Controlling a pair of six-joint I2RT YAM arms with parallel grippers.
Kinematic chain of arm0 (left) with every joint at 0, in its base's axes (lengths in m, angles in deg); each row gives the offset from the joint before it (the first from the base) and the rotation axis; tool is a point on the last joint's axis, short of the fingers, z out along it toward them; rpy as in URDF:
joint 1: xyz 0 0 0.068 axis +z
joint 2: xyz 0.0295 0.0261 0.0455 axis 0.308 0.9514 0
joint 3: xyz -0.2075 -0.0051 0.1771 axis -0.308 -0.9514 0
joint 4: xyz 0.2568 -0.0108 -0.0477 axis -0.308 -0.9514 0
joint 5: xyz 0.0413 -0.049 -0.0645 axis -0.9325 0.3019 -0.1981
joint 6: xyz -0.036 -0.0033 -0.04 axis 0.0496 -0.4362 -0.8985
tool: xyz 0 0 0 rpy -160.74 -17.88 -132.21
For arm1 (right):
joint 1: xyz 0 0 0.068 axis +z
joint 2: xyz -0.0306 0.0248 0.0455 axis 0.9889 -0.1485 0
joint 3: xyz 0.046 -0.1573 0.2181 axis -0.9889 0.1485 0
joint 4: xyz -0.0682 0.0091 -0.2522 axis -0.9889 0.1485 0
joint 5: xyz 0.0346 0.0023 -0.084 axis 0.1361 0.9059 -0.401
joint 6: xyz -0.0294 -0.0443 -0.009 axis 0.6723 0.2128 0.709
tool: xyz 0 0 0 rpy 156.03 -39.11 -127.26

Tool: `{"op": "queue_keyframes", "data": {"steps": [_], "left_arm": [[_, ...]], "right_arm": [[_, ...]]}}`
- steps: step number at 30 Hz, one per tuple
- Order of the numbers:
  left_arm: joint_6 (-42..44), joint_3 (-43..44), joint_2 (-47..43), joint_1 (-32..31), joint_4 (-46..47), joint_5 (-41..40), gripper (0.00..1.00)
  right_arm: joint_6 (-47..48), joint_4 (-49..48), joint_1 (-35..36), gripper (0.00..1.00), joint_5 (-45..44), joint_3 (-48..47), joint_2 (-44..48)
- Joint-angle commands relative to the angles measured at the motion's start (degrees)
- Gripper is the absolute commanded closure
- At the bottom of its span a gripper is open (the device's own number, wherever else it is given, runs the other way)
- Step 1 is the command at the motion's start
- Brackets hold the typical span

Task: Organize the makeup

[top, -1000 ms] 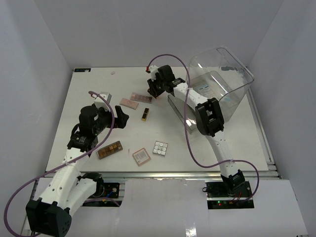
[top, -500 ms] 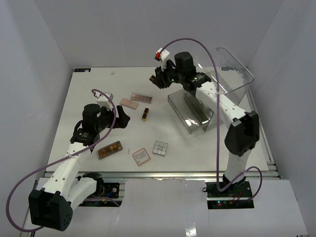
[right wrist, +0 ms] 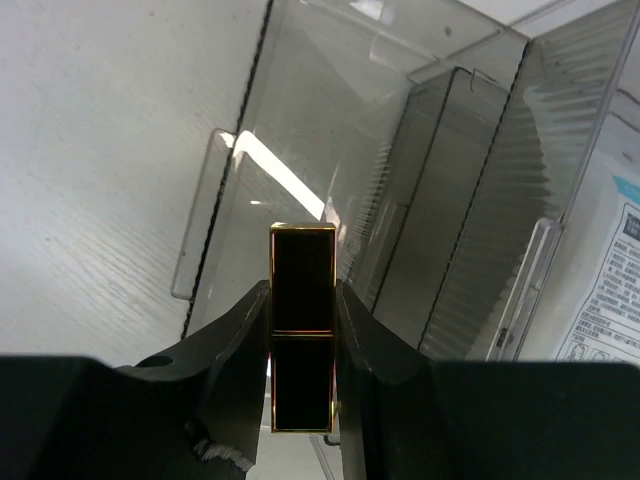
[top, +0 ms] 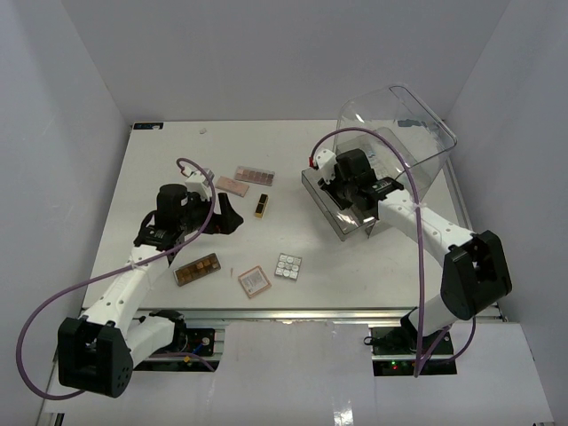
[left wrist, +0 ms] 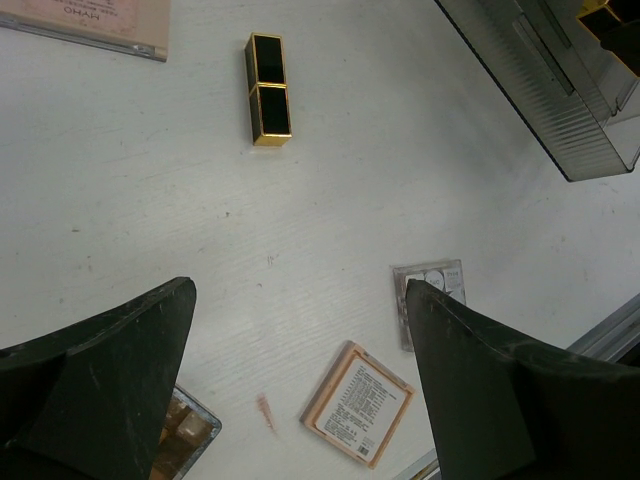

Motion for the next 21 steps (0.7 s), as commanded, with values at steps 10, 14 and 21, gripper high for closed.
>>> {"op": "queue_keyframes", "data": {"steps": [10,14,21], "left_arm": [[-0.9,0.1,2.8,0.3,1.5,3.8,0.08],[-1.9,1.0,5.9,0.2,1.6,4.6,0.1],[-2.4,4.6,11.1,-2.3,0.5,0.7,0.13]], "right_arm": [[1.1,-3.9,-0.3,0.72,1.3,0.9,6.8],[1.4,-4.0,-0.6,0.7,0.6,3.0,6.1],[0.9,-4.9,-1.0,0.64,1.0,5.0,4.9]]}}
